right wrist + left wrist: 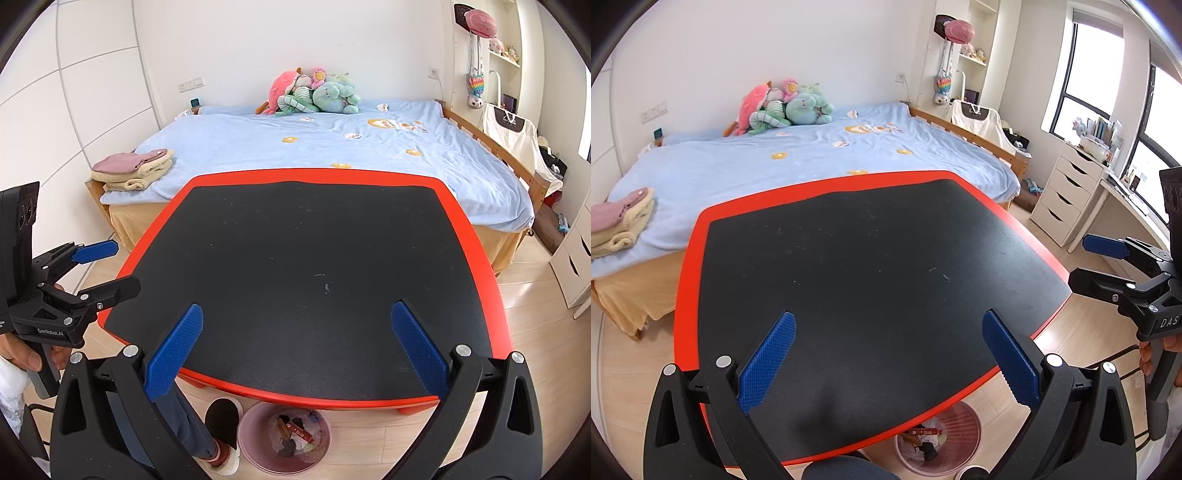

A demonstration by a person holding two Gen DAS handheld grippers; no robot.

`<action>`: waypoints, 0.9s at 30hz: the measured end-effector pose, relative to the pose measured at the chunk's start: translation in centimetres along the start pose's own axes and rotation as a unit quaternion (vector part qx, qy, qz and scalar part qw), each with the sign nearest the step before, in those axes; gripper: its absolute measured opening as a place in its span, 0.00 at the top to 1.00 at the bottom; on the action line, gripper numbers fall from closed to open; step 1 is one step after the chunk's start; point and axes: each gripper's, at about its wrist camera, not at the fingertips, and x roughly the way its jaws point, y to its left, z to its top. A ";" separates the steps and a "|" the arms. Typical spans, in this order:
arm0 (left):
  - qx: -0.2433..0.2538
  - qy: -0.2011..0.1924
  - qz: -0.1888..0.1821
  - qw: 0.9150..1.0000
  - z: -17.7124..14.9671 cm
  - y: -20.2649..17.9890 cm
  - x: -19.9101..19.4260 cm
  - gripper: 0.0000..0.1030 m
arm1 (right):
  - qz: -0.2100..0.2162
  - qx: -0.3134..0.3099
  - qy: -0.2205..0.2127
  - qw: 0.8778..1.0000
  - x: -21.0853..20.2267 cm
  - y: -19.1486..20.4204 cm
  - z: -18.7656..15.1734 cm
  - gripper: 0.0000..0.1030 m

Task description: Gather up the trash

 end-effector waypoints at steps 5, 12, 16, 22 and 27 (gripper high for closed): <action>-0.001 0.001 0.003 1.000 0.0 0.0 -0.1 0.06 | -0.001 0.000 0.000 1.000 0.0 -0.1 0.0 0.03; 0.000 0.001 0.004 1.000 0.1 0.0 0.0 0.06 | -0.001 0.000 0.000 1.000 0.0 -0.2 0.0 0.03; 0.000 0.001 0.003 1.000 0.1 0.0 0.0 0.06 | -0.001 0.000 0.001 1.000 -0.1 -0.3 -0.3 0.03; 0.002 0.003 0.002 1.000 -0.2 0.0 0.2 0.06 | -0.003 0.002 0.004 1.000 0.1 -0.7 -0.6 0.03; 0.003 0.005 0.001 1.000 -0.3 -0.1 0.3 0.06 | -0.003 0.002 0.005 1.000 0.2 -0.7 -0.7 0.03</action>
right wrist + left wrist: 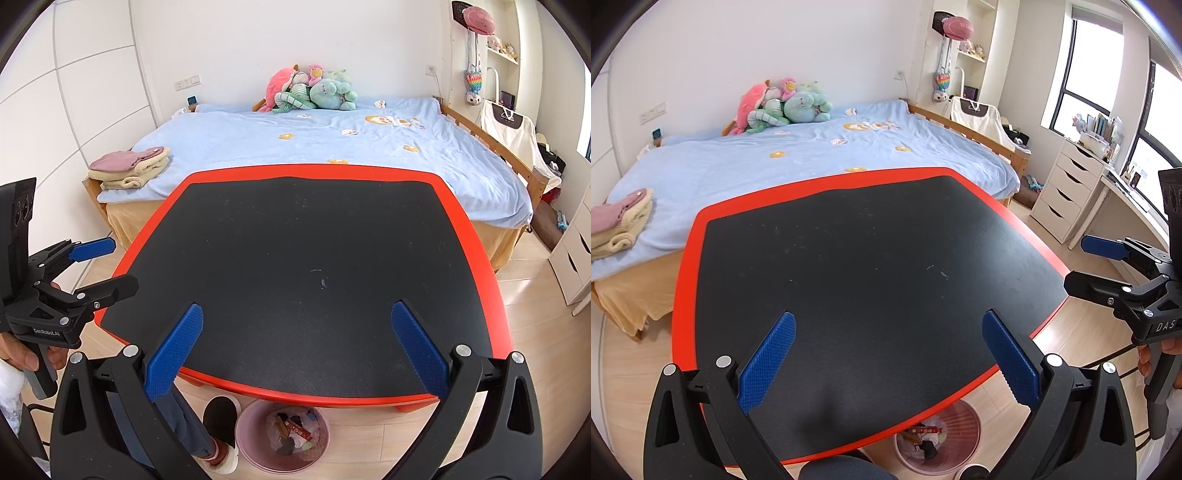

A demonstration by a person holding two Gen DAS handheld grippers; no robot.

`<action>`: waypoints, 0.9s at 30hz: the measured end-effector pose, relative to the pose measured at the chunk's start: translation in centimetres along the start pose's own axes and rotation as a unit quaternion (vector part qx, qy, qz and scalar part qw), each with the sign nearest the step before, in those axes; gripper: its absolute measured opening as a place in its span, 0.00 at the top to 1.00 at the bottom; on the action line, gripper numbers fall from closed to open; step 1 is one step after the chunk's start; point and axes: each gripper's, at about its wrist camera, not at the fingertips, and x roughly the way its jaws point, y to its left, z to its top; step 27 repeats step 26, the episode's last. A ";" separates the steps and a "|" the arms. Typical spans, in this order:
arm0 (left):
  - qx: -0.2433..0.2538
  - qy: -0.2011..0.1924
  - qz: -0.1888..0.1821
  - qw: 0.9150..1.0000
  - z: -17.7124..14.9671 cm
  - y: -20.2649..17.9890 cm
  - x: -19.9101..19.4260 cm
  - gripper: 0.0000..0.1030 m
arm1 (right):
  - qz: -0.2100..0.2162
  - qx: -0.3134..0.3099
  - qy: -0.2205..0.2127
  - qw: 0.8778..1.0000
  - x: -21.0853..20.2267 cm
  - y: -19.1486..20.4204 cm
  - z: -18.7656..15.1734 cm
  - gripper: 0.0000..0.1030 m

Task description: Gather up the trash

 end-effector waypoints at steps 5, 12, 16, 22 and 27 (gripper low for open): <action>0.000 0.001 0.001 1.000 0.0 -0.2 0.0 0.06 | 0.000 0.000 0.001 1.000 0.1 0.0 -0.1 0.03; -0.001 0.002 -0.001 1.000 0.0 -0.2 0.1 0.06 | -0.001 0.001 0.003 1.000 0.3 0.1 -0.1 0.03; -0.001 0.000 -0.003 1.000 0.0 -0.1 0.0 0.06 | -0.001 0.001 0.003 1.000 0.4 0.1 -0.2 0.03; 0.003 0.005 -0.001 1.000 -0.1 -0.4 0.0 0.06 | -0.001 0.001 0.003 1.000 0.4 0.1 -0.1 0.03; 0.003 0.008 0.001 1.000 0.1 -0.5 0.1 0.06 | -0.001 0.001 0.004 1.000 0.6 0.1 -0.3 0.03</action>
